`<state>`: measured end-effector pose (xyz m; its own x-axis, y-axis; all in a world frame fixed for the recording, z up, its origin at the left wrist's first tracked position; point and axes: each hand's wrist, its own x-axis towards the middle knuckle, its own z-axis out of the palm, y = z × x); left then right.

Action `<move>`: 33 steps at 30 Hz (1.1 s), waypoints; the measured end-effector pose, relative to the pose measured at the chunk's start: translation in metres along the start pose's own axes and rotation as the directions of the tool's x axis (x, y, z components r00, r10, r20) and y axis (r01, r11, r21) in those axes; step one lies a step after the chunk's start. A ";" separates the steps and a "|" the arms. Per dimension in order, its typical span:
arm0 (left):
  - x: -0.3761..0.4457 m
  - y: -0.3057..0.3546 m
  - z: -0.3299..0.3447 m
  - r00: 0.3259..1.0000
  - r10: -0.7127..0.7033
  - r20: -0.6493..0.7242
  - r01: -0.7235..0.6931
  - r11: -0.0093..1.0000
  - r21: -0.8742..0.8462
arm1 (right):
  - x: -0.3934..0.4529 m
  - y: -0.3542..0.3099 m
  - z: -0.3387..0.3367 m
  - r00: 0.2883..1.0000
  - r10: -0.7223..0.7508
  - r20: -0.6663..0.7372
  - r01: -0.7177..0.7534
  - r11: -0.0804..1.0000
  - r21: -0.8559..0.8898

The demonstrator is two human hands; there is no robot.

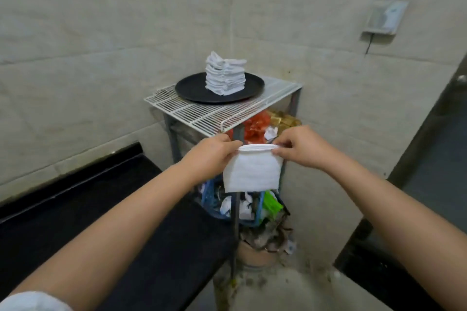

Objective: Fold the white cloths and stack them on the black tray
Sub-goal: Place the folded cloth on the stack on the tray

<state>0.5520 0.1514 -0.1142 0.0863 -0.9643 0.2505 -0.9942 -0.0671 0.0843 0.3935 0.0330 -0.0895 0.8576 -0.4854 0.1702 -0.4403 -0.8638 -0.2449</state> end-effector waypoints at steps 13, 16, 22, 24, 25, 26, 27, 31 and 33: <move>0.275 -0.061 -0.067 0.858 -0.448 -0.250 0.407 0.892 -0.199 | 0.272 0.144 -0.105 0.994 -0.028 -0.109 0.068 0.921 0.384; 0.323 -0.083 -0.071 0.734 -0.467 -0.493 0.471 0.873 -0.125 | 0.335 0.159 -0.110 0.964 -0.088 -0.249 0.193 0.879 0.435; 0.374 -0.135 -0.025 0.673 -0.688 -0.271 0.722 0.691 0.039 | 0.435 0.183 -0.062 0.967 -0.192 -0.168 0.249 0.852 0.462; 0.370 -0.143 -0.002 0.640 -0.750 -0.164 0.766 0.639 0.069 | 0.449 0.190 -0.036 0.964 -0.256 -0.073 0.260 0.846 0.465; 0.368 -0.144 0.007 0.627 -0.766 -0.138 0.779 0.621 0.091 | 0.451 0.192 -0.025 0.956 -0.292 -0.027 0.272 0.846 0.459; 0.365 -0.145 0.014 0.615 -0.778 -0.130 0.789 0.606 0.101 | 0.453 0.194 -0.017 0.946 -0.325 0.009 0.285 0.842 0.458; 0.363 -0.145 0.018 0.602 -0.786 -0.139 0.798 0.595 0.094 | 0.454 0.196 -0.012 0.937 -0.350 0.019 0.302 0.834 0.462; 0.361 -0.137 0.016 0.604 -0.778 -0.172 0.796 0.601 0.074 | 0.455 0.206 -0.011 0.906 -0.423 -0.005 0.376 0.800 0.467; 0.361 -0.136 0.013 0.576 -0.788 -0.215 0.809 0.588 0.014 | 0.456 0.213 -0.010 0.890 -0.454 0.036 0.388 0.797 0.463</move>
<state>0.7171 -0.1912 -0.0476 0.8475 -0.4478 0.2851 -0.5153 -0.8231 0.2387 0.6883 -0.3735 -0.0546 0.9730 -0.0350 0.2283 0.1047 -0.8142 -0.5710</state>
